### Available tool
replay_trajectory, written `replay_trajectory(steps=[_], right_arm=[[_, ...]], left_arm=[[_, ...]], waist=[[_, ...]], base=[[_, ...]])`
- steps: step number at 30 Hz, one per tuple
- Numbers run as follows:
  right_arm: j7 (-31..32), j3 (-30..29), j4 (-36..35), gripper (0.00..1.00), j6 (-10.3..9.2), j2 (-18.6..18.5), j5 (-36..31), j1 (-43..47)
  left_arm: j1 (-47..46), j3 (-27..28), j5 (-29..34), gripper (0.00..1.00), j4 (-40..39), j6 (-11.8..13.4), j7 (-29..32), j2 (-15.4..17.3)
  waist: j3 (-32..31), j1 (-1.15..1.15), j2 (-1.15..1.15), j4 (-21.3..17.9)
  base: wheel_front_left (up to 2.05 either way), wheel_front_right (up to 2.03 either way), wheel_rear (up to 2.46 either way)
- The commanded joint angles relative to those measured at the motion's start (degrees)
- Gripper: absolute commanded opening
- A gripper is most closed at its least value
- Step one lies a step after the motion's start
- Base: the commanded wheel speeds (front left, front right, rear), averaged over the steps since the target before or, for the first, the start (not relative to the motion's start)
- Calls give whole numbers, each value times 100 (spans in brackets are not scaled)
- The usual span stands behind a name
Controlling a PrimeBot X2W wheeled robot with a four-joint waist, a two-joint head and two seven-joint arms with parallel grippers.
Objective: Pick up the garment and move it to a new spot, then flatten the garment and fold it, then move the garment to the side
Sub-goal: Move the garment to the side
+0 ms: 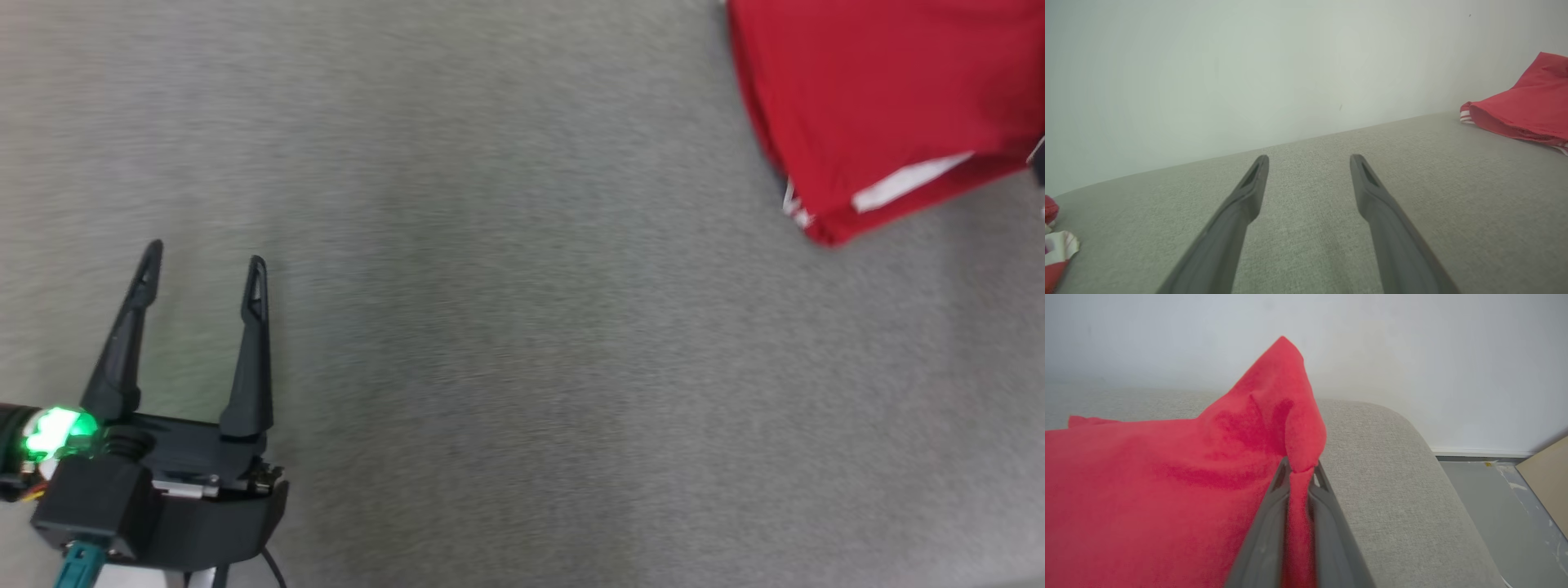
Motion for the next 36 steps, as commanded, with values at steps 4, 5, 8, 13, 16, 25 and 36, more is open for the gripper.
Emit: replay_trajectory(steps=[4, 5, 8, 13, 16, 25, 36], right_arm=[[-168, 61, 242, 0, -1, -73, 124, -347], [-184, 89, 291, 0, -1, -117, 141, -408], [-252, 190, 446, 0, -1, -214, 163, -609], [-331, 432, 627, 0, -1, -409, 134, -1008], [-318, 575, 746, 0, -1, -528, 94, -1253], [-371, 882, 1199, 0, -1, -655, 132, -1803], [-1015, 1067, 1674, 100, -1, -595, -84, -2096]], left_arm=[[-69, 20, 94, 100, -241, 16, 88, 178], [-56, 13, 115, 100, -306, 22, 128, 198], [-20, 47, 128, 100, -476, 41, 237, 267], [47, 78, 130, 100, -703, 53, 356, 351], [106, 91, 136, 100, -823, 67, 401, 386], [167, 86, 126, 100, -950, 143, 431, 411], [180, 96, 70, 100, -848, 222, 373, 421]], waist=[[671, -2, -1, -850], [694, -2, -1, -885], [758, -2, -1, -978], [807, -2, -1, -1016], [825, -2, -1, -1009], [895, -2, -1, -928], [854, -2, -1, -913]], base=[[0, 0, 0], [0, 0, 0], [0, 0, 0], [0, 0, 0], [0, 0, 0], [0, 0, 0], [0, 0, 0]])
